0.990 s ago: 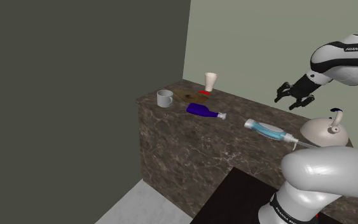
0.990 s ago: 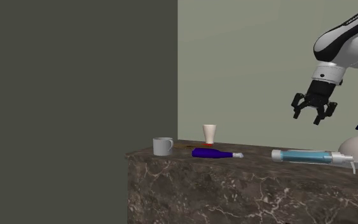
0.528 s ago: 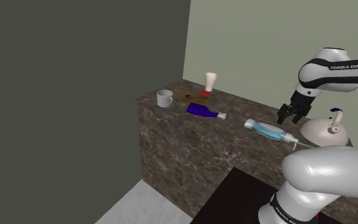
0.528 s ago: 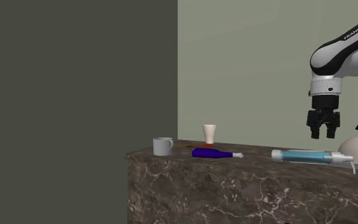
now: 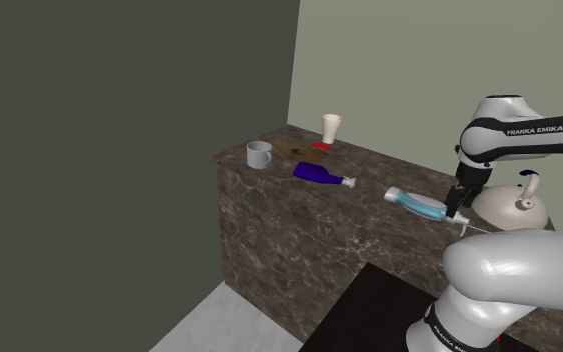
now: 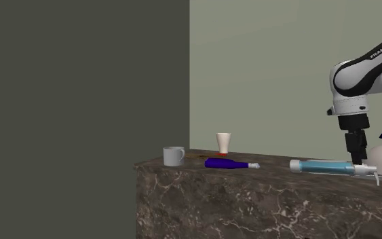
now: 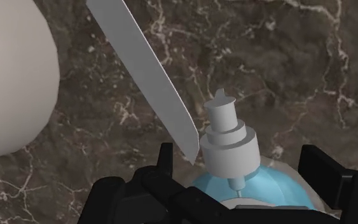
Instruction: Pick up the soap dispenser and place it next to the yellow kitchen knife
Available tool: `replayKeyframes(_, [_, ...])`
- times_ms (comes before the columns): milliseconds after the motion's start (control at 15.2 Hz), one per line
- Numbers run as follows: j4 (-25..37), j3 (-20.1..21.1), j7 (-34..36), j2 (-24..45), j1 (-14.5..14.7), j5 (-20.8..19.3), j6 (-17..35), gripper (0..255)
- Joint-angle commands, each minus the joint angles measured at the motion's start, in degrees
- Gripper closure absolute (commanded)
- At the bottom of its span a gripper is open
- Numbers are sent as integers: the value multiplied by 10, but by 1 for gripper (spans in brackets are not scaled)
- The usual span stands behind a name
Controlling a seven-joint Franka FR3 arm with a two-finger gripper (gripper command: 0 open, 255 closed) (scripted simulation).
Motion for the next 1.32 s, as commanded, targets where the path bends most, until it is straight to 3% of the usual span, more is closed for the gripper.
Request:
replayKeyframes(0, [-12, -8, 1, 7, -3, -10, 19, 0])
replayKeyframes(594, [-20, -16, 2, 15, -4, -16, 34, 0])
replayKeyframes(660, [-20, -16, 2, 15, -4, -16, 34, 255])
replayKeyframes(1254, [-20, -16, 2, 15, -4, -17, 34, 255])
